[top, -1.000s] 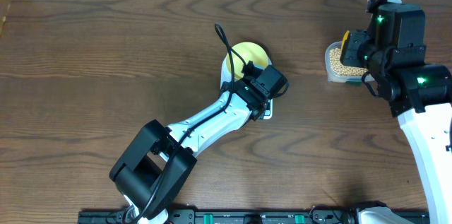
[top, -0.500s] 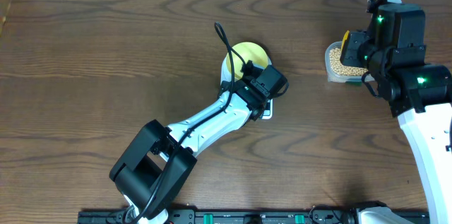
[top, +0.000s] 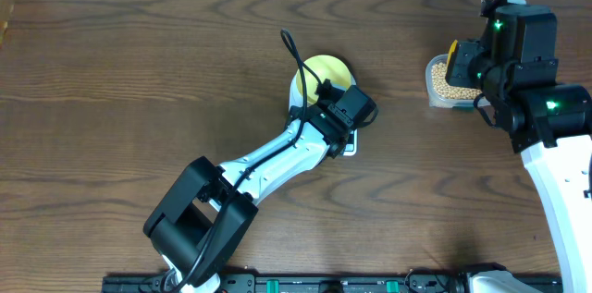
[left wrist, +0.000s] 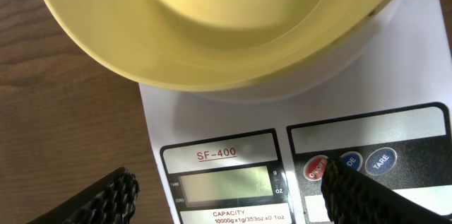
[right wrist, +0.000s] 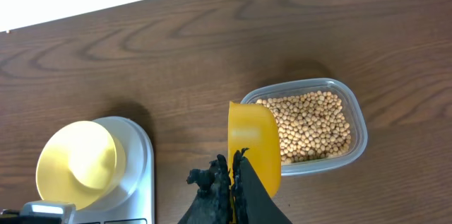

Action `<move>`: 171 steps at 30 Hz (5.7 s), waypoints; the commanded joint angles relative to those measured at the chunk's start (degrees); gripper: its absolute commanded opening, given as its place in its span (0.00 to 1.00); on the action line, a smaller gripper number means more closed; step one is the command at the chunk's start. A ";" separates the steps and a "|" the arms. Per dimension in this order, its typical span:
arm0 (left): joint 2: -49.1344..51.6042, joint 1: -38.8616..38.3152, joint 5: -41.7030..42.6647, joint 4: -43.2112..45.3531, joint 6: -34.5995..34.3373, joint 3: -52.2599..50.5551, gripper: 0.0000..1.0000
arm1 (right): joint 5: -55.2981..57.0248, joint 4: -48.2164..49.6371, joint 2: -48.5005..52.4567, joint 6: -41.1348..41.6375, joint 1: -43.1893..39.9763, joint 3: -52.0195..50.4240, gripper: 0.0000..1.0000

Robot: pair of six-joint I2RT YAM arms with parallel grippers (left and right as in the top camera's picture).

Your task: Scoop item into bowl and weigh 50g on scale

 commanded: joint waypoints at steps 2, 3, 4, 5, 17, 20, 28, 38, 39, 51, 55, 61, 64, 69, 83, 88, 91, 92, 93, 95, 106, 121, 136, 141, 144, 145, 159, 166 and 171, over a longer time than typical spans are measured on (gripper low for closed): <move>1.09 -0.09 -1.66 0.07 -0.68 -1.05 0.85 | -0.17 -0.09 0.28 0.72 -0.20 0.98 0.01; 1.09 -0.09 -1.66 0.02 -0.68 -1.05 0.85 | -0.17 -0.09 0.28 0.72 -0.20 0.98 0.01; 1.09 -0.09 -1.64 -0.04 -0.68 -1.05 0.85 | -0.17 -0.09 0.28 0.72 -0.20 0.98 0.01; 1.09 -0.09 -1.66 -0.20 -0.68 -1.05 0.85 | -0.17 -0.09 0.28 0.74 -0.20 0.98 0.01; 1.09 -0.09 -1.64 -0.42 -0.70 -1.05 0.85 | -0.17 -0.02 0.28 0.72 -0.20 0.98 0.01; 1.09 -0.09 -1.62 -0.44 -0.70 -1.05 0.85 | -0.17 -0.02 0.28 0.74 -0.20 0.98 0.01; 1.11 -0.09 -1.62 -0.37 -0.72 -1.27 0.85 | -0.17 0.02 0.28 0.72 -0.20 0.98 0.01; 1.11 -0.09 -1.62 0.11 -1.29 -2.38 0.85 | -0.17 0.15 0.28 0.74 -0.20 0.98 0.01; 1.11 -0.09 -1.64 0.13 -1.88 -2.51 0.85 | -0.17 0.17 0.28 0.72 -0.20 0.98 0.01; 1.14 -0.09 -1.62 1.31 -1.53 -2.54 0.85 | -0.17 0.17 0.28 0.72 -0.20 0.98 0.01; 1.14 -0.09 -1.62 1.33 -1.53 -2.54 0.85 | -0.17 0.17 0.28 0.74 -0.20 0.98 0.01; 1.57 -0.09 -1.60 1.38 -1.33 -2.54 0.85 | -0.17 0.17 0.28 0.74 -0.20 0.98 0.01; 2.27 -0.09 -0.66 1.36 -1.27 -2.54 0.85 | -0.17 0.17 0.28 0.74 -0.20 0.98 0.01; 3.67 -0.09 -0.09 1.38 -0.44 -2.54 0.85 | -0.17 0.17 0.28 0.74 -0.20 0.98 0.01; 3.43 -0.09 -0.13 0.94 0.44 -2.51 0.85 | -0.17 0.15 0.28 0.74 -0.20 0.98 0.01; 0.55 -0.15 -0.11 -0.66 0.39 -2.32 0.85 | -0.17 0.17 0.28 0.74 -0.20 0.98 0.01; -2.01 -0.15 -0.09 -1.29 0.39 -2.32 0.85 | -0.17 0.20 0.28 0.74 -0.20 0.98 0.01; -2.97 -0.15 -0.09 -1.53 0.39 -2.32 0.85 | -0.17 0.20 0.28 0.74 -0.20 0.98 0.01; -3.93 -0.15 -0.09 -1.70 0.42 -2.32 0.85 | -0.17 0.20 0.28 0.74 -0.20 0.98 0.01; -5.99 -0.15 -0.09 -2.16 0.39 -2.32 0.85 | -0.17 0.17 0.28 0.74 -0.20 0.98 0.01; -16.22 -0.15 -0.09 -6.84 0.39 -2.32 0.85 | -0.15 0.22 0.28 0.72 -0.20 0.98 0.01; -18.80 -0.13 -0.11 -8.37 0.39 -2.32 0.85 | -1.27 1.27 0.28 0.72 -0.20 0.98 0.01; -18.80 -0.13 -0.11 -8.37 0.37 -2.32 0.85 | -2.54 1.09 0.28 0.68 -0.24 0.98 0.01; -18.80 -0.13 -0.11 -8.04 0.35 -2.32 0.85 | -2.54 1.84 0.28 0.68 -0.24 0.98 0.01; -18.82 -0.13 -0.11 -8.15 0.48 -2.32 0.85 | -2.54 2.25 0.28 0.20 -0.24 0.98 0.01; -18.86 -0.09 -0.11 -8.13 0.90 -2.32 0.85 | -2.54 2.32 0.28 -0.17 -0.24 0.98 0.01; -26.08 1.49 12.61 -7.52 16.26 -2.32 0.85 | -2.54 1.84 0.28 -1.01 -0.24 0.98 0.01; -30.77 7.58 24.02 -8.28 25.22 -2.32 0.85 | -2.56 1.86 0.28 -1.01 -0.24 0.98 0.01; -32.48 15.02 26.34 -9.03 26.91 -2.32 0.86 | -2.56 1.81 0.28 -1.01 -0.24 0.98 0.01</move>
